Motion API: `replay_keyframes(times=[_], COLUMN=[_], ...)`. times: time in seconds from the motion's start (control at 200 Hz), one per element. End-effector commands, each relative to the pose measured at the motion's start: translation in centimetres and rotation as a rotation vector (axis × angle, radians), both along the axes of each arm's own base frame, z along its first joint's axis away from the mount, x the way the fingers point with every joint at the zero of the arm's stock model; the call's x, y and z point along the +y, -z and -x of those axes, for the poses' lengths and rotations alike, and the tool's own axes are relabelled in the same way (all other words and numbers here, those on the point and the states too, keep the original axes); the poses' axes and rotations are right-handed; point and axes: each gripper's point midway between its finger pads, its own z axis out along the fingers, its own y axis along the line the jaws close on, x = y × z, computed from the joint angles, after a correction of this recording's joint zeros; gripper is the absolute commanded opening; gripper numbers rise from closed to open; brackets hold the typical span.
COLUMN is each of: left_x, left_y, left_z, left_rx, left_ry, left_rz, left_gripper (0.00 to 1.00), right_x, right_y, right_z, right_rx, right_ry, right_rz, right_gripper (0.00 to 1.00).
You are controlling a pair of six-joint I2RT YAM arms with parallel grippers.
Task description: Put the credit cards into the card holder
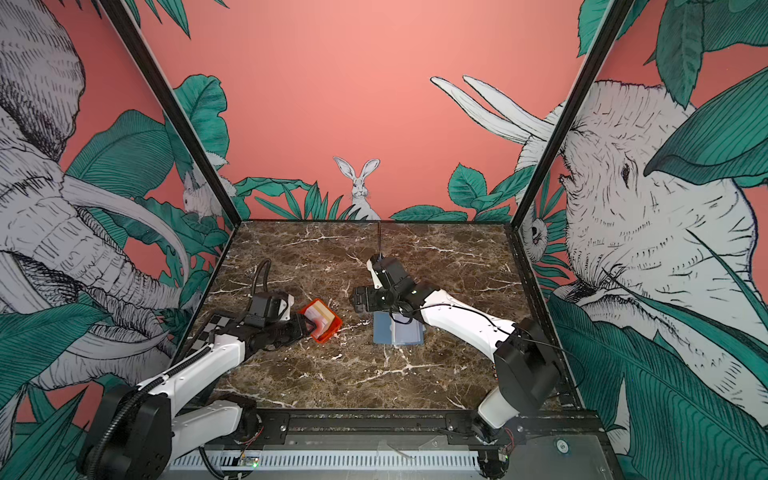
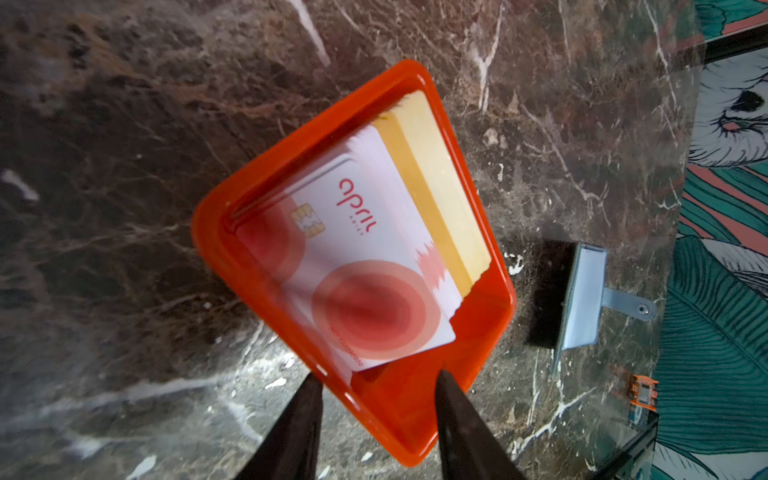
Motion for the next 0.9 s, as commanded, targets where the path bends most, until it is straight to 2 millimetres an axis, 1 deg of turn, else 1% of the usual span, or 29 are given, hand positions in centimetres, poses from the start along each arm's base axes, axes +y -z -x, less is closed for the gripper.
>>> replay_keyframes(times=[0.0, 0.075, 0.155, 0.16, 0.175, 0.195, 0.3, 0.395, 0.485, 0.545, 0.575, 0.605, 0.615, 0.625, 0.695, 0.825, 0.895], left_x=[-0.8, -1.4, -1.8, -1.8, -1.8, -1.8, -1.0, -0.2, -0.1, -0.1, -0.2, -0.2, -0.2, -0.3, -0.5, -1.3, -1.6], left_y=[-1.1, -1.0, -1.0, -1.0, -0.9, -1.0, -0.9, -0.8, -0.8, -0.5, -0.4, -0.3, -0.2, -0.2, -0.2, -0.3, -0.5], left_z=[-1.5, -1.9, -2.4, -2.4, -2.5, -2.5, -2.8, -3.2, -3.5, -3.6, -3.7, -3.8, -3.8, -3.9, -4.3, -5.0, -5.4], left_rx=[-0.066, -0.066, -0.071, -0.070, -0.070, -0.070, -0.063, -0.064, -0.052, -0.032, -0.029, -0.025, -0.023, -0.023, -0.027, -0.023, -0.027], left_ry=[0.027, 0.038, 0.043, 0.043, 0.042, 0.041, 0.011, -0.020, -0.021, -0.023, -0.022, -0.024, -0.025, -0.024, -0.015, 0.009, 0.015], left_rz=[0.035, 0.061, 0.082, 0.082, 0.081, 0.080, 0.028, -0.014, -0.024, -0.029, -0.026, -0.024, -0.022, -0.021, -0.014, 0.009, 0.028], left_gripper=[0.46, 0.43, 0.40, 0.40, 0.40, 0.39, 0.38, 0.37, 0.36, 0.35, 0.36, 0.35, 0.35, 0.35, 0.35, 0.35, 0.34], right_x=[0.8, 1.5, 2.0, 2.1, 2.2, 2.3, 3.0, 3.7, 4.8, 5.6, 6.0, 6.0, 6.4, 6.6, 7.2, 7.6, 7.8], right_y=[-0.2, 0.2, -0.1, 0.4, 0.9, 1.0, 1.3, 1.9, 2.4, 2.6, 2.5, 3.3, 2.5, 2.3, 2.8, 3.7, 3.8], right_z=[-0.2, 0.0, 0.3, 0.3, 0.3, 0.3, 0.3, 0.1, -0.1, -0.3, -0.4, -0.3, -0.7, -0.8, -1.1, -1.8, -1.8], right_rx=[-0.018, -0.002, 0.001, 0.011, 0.019, 0.023, 0.021, 0.030, 0.041, 0.043, 0.043, 0.056, 0.043, 0.040, 0.051, 0.083, 0.091], right_ry=[-0.024, -0.038, -0.051, -0.052, -0.053, -0.056, -0.074, -0.101, -0.137, -0.161, -0.170, -0.173, -0.173, -0.175, -0.180, -0.144, -0.128], right_rz=[-0.004, -0.016, -0.034, -0.027, -0.021, -0.021, -0.014, 0.002, 0.003, -0.003, -0.006, 0.005, -0.007, -0.012, -0.015, -0.013, -0.015], right_gripper=[0.98, 0.95, 0.92, 0.91, 0.91, 0.90, 0.87, 0.84, 0.82, 0.82, 0.81, 0.81, 0.81, 0.81, 0.81, 0.78, 0.78])
